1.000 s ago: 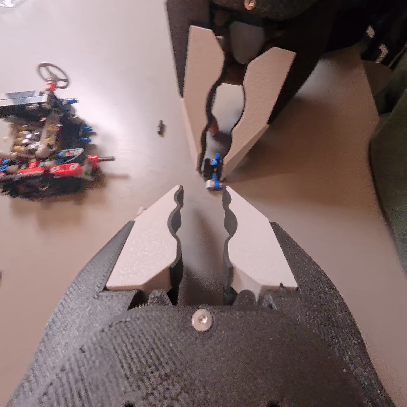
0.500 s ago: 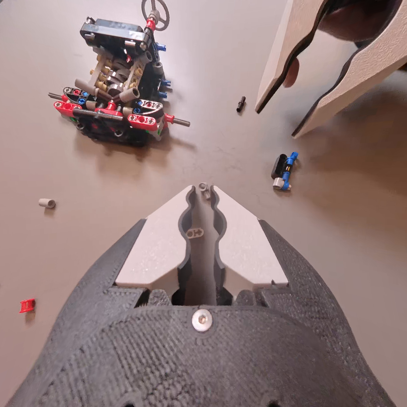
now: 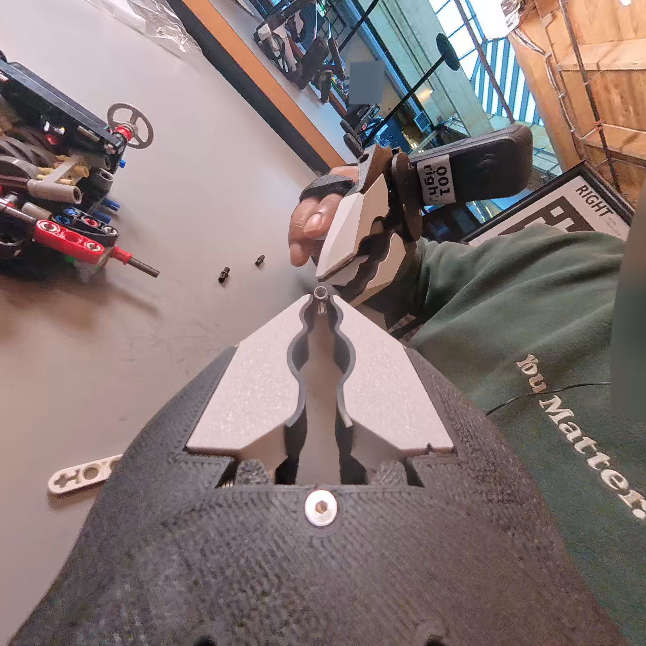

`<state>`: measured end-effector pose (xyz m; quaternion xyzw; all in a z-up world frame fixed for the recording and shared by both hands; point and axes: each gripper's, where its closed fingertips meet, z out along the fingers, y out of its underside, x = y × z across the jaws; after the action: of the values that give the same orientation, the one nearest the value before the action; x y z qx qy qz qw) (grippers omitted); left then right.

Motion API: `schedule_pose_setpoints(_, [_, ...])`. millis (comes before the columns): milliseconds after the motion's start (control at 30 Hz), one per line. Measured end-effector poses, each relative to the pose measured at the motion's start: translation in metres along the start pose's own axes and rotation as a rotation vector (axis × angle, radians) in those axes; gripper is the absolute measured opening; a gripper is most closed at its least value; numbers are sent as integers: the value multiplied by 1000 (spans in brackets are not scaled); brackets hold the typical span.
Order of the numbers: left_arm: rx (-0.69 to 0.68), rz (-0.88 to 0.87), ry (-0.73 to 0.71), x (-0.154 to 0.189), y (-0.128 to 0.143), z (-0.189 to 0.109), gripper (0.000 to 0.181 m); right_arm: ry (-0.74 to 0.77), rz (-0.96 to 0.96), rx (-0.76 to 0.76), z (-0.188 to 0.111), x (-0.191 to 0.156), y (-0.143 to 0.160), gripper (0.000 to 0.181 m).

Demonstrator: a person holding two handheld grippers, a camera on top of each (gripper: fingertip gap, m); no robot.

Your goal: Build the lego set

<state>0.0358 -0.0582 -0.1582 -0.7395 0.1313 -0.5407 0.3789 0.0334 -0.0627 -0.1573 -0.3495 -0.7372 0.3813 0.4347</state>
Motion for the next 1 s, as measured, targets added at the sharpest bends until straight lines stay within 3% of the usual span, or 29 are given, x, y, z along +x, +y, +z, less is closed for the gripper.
schedule_pose_setpoints(467, [-186, 573, -501, -32, 12, 16, 5, -97, 330, -207, 6, 1, 42, 10])
schedule_pose_setpoints(633, [-293, 506, -594, -56, 23, 24, 5, -62, 328, -363, 0, 7, 67, 9])
schedule_pose_setpoints(900, [-369, 402, -625, -70, 35, 31, 9, -57, 354, -432, -5, 6, 78, 9])
schedule_pose_setpoints(1000, [-378, 390, -596, -66, 37, 31, 19, -62, 367, -449, -4, 4, 81, 9])
